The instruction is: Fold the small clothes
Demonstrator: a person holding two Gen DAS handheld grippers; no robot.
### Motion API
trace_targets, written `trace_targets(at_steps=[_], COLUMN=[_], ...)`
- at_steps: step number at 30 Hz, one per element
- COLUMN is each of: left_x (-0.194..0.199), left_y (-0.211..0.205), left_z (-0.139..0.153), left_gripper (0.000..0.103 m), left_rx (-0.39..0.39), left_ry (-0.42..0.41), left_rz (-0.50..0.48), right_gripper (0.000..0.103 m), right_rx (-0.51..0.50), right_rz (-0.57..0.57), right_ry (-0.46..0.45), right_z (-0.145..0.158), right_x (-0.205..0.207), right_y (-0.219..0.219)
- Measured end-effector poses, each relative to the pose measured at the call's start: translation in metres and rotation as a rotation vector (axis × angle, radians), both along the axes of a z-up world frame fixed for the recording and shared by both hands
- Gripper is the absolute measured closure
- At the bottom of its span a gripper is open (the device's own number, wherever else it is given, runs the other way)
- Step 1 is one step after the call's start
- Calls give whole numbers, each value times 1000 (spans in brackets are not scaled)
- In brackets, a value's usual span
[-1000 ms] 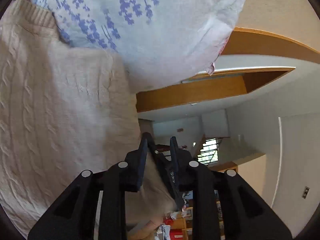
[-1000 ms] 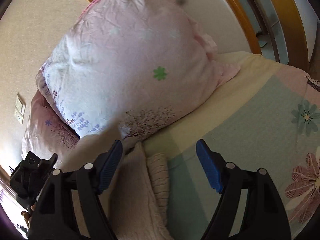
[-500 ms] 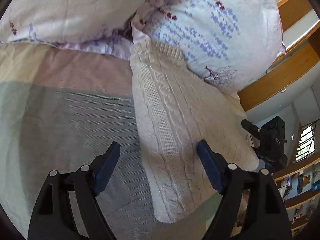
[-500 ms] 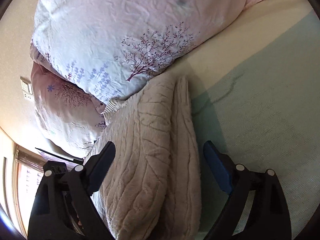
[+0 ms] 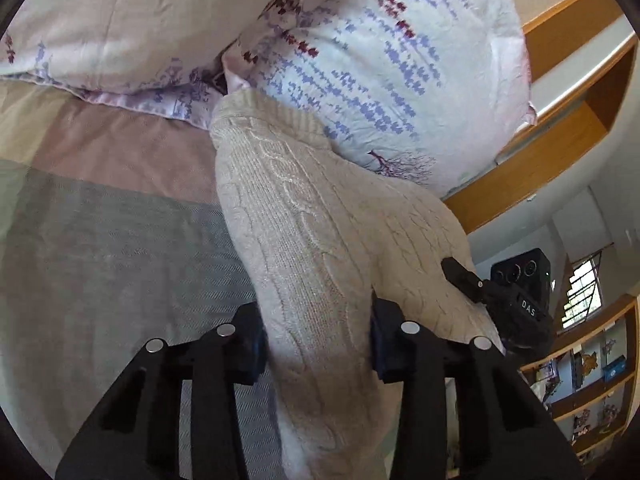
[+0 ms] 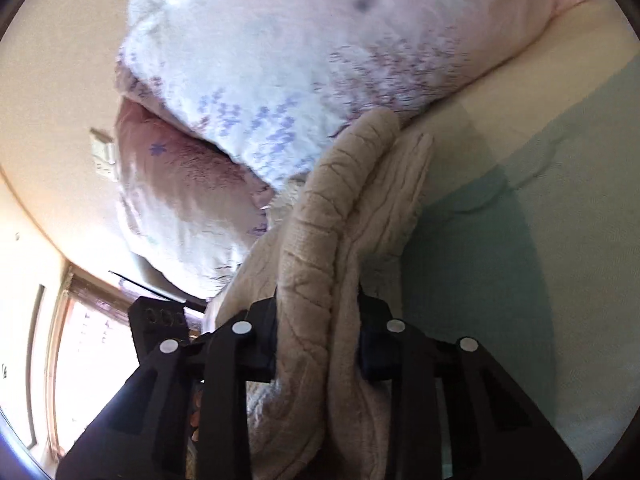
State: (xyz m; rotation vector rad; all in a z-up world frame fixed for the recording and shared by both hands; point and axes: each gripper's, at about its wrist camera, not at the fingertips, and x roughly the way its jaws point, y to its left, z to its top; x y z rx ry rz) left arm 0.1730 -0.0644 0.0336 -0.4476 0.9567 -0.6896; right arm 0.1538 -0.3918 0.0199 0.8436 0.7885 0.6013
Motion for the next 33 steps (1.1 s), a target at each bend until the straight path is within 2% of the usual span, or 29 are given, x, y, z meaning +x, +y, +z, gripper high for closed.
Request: trace_targets(at_steps=[3, 5, 6, 7, 8, 10, 11, 12, 14, 16, 17, 18, 20, 22, 28, 30, 32, 33], left_x=[-18, -14, -9, -6, -8, -26, -38, -49, -74, -97, -106, -114, -128, -134, -127, -127, -126, -126], left_y=[38, 56, 60, 66, 73, 85, 88, 90, 93, 92, 87, 82, 73, 62, 47, 46, 44, 41], left_z=[24, 25, 22, 16, 12, 15, 18, 21, 21, 15, 13, 10, 5, -1, -25, -27, -30, -32], left_gripper=[61, 55, 51, 50, 48, 43, 35, 29, 24, 13, 4, 1, 1, 1, 1, 1, 1, 1], left_rx=[97, 198, 249, 292, 310, 336, 370, 403, 413, 415, 438, 460, 502, 567, 651, 669, 696, 716], left_ry=[-118, -147, -150, -142, -132, -170, -195, -212, -216, -200, -195, -198, -223, -234, -153, -148, -137, -137], left_rz=[37, 86, 115, 150, 178, 233, 256, 271, 266, 262, 274, 286, 273, 271, 221, 220, 213, 210], right_gripper=[76, 73, 72, 67, 56, 48, 36, 16, 3, 2, 2, 2, 2, 2, 2, 2, 2, 2], right_rx=[-29, -135, -233, -332, -389, -560, -633, -659, -626, -613, -612, -626, -655, -657, -923, -974, -1013, -1002], right_rz=[73, 51, 14, -39, -93, -251, -315, -330, -288, -248, -232, -221, -207, -137, -105, -106, -73, -78], right_ry=[-6, 47, 81, 89, 69, 5, -22, -44, -81, -73, -70, -61, -40, -21, -5, 1, 45, 44], right_z=[3, -7, -11, -10, -3, 24, 39, 49, 57, 57, 53, 49, 38, 25, 2, -1, -9, -8], right_x=[12, 25, 31, 31, 24, -3, -17, -29, -57, -78, -84, -90, -102, -112, -123, -126, -123, -123], right_y=[45, 73, 83, 88, 87, 81, 79, 80, 83, 85, 94, 99, 109, 115, 170, 178, 184, 182])
